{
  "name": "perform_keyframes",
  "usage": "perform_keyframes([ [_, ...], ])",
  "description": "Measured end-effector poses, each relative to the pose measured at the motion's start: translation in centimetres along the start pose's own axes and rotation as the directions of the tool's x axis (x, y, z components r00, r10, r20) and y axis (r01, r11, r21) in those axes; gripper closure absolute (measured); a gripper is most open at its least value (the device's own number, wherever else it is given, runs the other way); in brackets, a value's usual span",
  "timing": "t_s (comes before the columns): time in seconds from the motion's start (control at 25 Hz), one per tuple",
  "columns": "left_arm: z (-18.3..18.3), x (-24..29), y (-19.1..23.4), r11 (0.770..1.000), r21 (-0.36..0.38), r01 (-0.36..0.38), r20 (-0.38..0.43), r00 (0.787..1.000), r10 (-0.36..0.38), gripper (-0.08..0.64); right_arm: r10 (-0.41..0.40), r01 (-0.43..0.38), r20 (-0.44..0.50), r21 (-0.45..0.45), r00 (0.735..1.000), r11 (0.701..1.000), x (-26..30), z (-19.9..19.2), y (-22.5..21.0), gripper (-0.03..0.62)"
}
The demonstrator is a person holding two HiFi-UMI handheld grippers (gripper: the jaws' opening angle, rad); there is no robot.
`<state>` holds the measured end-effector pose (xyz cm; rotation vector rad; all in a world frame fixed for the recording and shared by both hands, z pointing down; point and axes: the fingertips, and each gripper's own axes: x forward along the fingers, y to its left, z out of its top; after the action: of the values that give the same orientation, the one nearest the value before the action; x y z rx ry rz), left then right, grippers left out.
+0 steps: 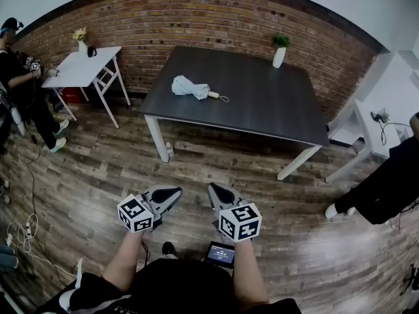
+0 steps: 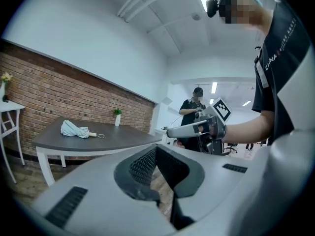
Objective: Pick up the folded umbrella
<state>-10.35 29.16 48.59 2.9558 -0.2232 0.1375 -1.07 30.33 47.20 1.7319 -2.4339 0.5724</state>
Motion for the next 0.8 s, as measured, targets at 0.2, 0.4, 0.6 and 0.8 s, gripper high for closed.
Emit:
perform_keyframes([
  [0.2, 0.2, 1.5, 0.0, 0.999, -0.031, -0.005, 0.028, 1.000, 0.006, 0.558, 0.011, -0.011, -0.005, 0.008, 1.000, 1.000, -0.2, -0.2, -1.6, 0.583],
  [0.4, 0.1, 3.8, -0.4, 0.999, -0.027, -0.020, 0.014, 1.000, 0.021, 0.558, 0.023, -0.023, -0.004, 0.018, 1.000, 1.000, -1.0, -0.1, -4.1, 0.583],
  [0.6, 0.2, 6.8, -1.2, 0.999, -0.023, -0.047, 0.014, 0.999, 0.047, 0.558, 0.044, -0.043, -0.005, 0.018, 0.999, 0.999, -2.2, 0.0, -7.1, 0.583],
  [0.8, 0.1, 8.5, -1.9, 0.994, -0.039, -0.105, 0.040, 0.994, 0.106, 0.558, 0.067, -0.067, -0.010, 0.040, 0.998, 0.997, -3.3, -0.5, -9.6, 0.583],
])
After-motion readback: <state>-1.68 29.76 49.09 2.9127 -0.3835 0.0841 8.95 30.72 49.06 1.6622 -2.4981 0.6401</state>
